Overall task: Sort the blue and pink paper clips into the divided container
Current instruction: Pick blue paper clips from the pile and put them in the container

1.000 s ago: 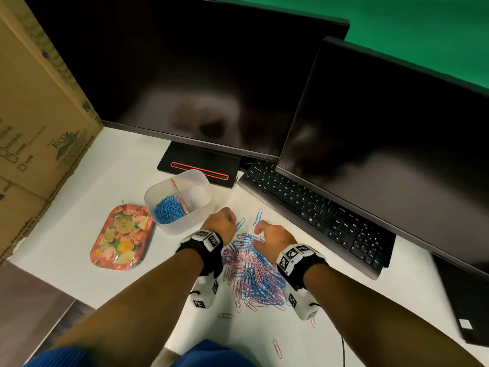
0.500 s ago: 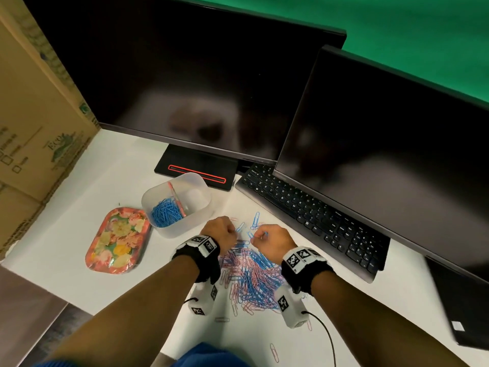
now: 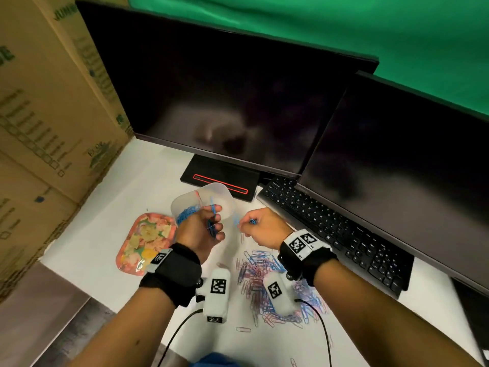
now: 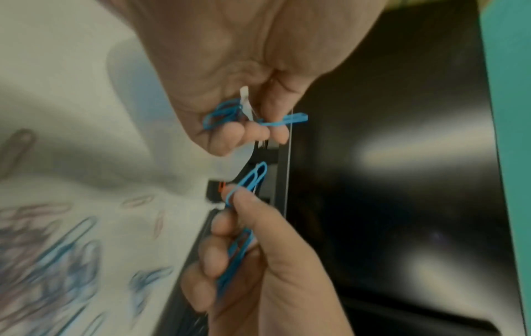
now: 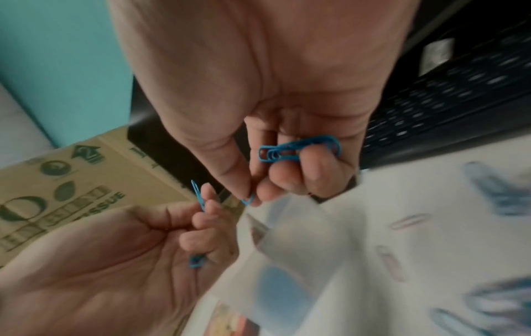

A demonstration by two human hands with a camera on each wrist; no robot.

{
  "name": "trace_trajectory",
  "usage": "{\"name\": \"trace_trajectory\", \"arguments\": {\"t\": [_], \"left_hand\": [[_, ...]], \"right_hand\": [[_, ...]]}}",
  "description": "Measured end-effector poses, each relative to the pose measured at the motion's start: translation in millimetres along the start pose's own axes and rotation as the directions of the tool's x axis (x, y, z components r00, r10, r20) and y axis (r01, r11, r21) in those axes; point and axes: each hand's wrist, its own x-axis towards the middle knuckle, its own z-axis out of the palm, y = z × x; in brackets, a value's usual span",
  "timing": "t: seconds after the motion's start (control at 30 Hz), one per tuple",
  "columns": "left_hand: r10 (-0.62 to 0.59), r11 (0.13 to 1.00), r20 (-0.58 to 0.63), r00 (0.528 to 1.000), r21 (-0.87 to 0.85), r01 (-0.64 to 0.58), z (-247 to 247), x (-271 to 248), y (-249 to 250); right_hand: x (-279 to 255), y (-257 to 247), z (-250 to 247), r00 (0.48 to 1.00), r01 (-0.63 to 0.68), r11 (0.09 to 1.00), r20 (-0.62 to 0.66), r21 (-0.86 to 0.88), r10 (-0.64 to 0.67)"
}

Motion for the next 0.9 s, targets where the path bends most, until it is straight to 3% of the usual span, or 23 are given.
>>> {"name": "trace_trajectory", "arguments": {"t": [0.1,0.23,0.37,0.43,0.57,0.8,0.9], "left_hand": [[0.027,0.998,-0.133,0.991,-0.058,-0.035,-16,1,27],[0.067,0.998,-0.225,0.972,0.024,-0.064,-32,6,49],[0.068,0.99,-0.234,0.97,0.134,-0.037,-41,13,61],[0.069,0.983,-0.237,0.969,0.18,-0.026,-41,16,64],[0.094,0.959,-0.26,0.961,0.281,-0.018,-40,17,66],[0.201,0.926,-0.227,0.953,0.36,-0.109,-42,9,61],[0.325,0.837,-0.126,0.937,0.499,-0.223,-46,-4,49]], "right_hand": [[20,-41,22,0.997,0.048,0.995,0.066,-0.092,-0.042],[45,-78,45,0.989,-0.004,0.978,0.141,-0.209,0.035],[66,-98,60,0.973,-0.115,0.978,0.179,-0.172,0.146],[66,-104,61,0.958,-0.197,0.978,0.198,-0.065,0.206],[73,-96,55,0.96,-0.188,0.98,0.225,0.06,0.17],[50,-71,22,0.992,-0.121,0.98,0.052,0.157,0.114],[22,-32,6,0.995,-0.089,0.996,-0.04,0.012,0.089]]}}
